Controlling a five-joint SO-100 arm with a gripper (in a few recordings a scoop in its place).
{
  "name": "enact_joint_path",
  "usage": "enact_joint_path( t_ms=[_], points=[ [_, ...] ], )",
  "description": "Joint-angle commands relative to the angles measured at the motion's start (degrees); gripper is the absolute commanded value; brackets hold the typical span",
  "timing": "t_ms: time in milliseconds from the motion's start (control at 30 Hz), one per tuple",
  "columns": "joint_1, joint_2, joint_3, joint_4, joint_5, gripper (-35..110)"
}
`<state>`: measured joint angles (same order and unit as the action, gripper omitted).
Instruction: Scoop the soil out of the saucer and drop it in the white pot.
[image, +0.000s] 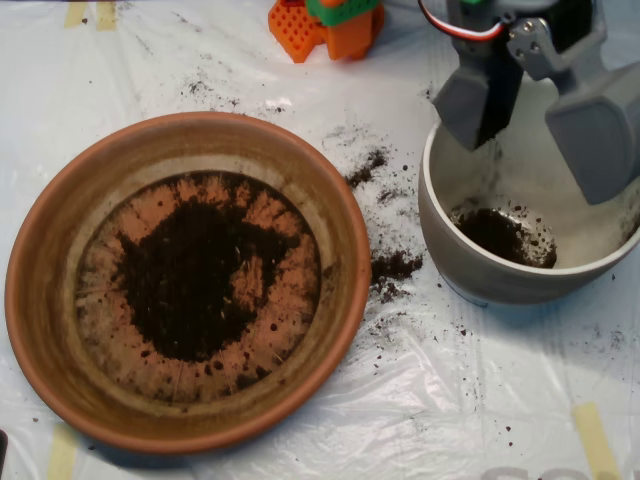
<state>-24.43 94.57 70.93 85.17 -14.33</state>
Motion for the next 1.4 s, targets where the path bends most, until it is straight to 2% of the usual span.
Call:
enact_joint_path(
  t_ms=[0, 400, 600, 767, 967, 1367],
  points=[
    [-0.6, 5.0, -1.8, 0.4, -0.3, 34],
    [-0.8, 2.8, -5.6, 2.6, -0.7, 35],
    [2.9, 0.6, -16.3, 6.9, 1.8, 35],
    [8.2, 2.2, -17.8, 7.6, 4.3, 36],
    [18.9, 8.3, -9.2, 2.5, 6.8, 38],
    [39.7, 19.6, 24.3, -14.8, 5.9, 42]
  ],
)
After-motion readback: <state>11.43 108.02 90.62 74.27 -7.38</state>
